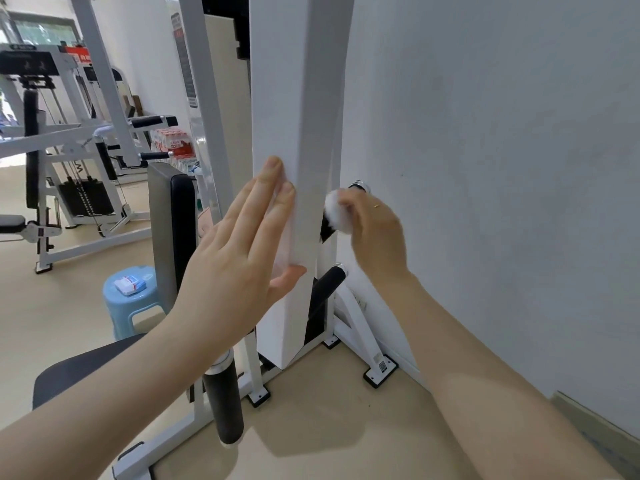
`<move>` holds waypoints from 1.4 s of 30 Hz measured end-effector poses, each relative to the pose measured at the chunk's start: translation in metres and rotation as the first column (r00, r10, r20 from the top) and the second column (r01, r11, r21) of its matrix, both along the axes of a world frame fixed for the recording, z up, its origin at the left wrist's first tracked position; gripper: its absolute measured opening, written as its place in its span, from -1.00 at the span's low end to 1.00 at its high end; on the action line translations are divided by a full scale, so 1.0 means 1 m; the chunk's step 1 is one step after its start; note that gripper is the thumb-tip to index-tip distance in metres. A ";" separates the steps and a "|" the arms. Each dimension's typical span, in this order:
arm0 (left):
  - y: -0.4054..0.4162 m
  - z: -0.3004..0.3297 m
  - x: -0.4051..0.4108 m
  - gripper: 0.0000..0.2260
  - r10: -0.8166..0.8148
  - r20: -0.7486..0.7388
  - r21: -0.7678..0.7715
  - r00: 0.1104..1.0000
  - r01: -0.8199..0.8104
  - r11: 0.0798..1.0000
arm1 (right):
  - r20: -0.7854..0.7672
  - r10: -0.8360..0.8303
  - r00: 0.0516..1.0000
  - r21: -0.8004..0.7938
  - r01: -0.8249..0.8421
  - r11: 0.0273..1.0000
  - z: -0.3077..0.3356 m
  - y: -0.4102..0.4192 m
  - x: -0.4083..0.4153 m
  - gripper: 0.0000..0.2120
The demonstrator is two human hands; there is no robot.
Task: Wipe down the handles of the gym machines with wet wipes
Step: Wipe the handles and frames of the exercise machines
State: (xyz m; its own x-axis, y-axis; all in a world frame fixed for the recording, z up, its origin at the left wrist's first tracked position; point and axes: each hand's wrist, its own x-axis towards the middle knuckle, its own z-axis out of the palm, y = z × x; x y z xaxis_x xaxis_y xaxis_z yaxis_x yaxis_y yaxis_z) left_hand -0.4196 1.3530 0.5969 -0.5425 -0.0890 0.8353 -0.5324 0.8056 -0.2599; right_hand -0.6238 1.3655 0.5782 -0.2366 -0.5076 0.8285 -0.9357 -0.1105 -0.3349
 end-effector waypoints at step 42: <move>0.006 0.002 -0.001 -0.35 -0.015 0.002 0.064 1.000 0.015 0.998 | 0.953 0.190 -0.236 -0.253 -0.273 0.928 -0.022 0.002 0.028 -0.77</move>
State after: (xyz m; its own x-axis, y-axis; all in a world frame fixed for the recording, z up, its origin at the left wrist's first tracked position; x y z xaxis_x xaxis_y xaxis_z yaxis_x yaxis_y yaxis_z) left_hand -0.4207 1.3594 0.5986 -0.5460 -0.1338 0.8270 -0.5192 0.8287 -0.2087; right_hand -0.5959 1.3672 0.5566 -0.5780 -0.7814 -0.2353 0.5633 -0.1735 -0.8078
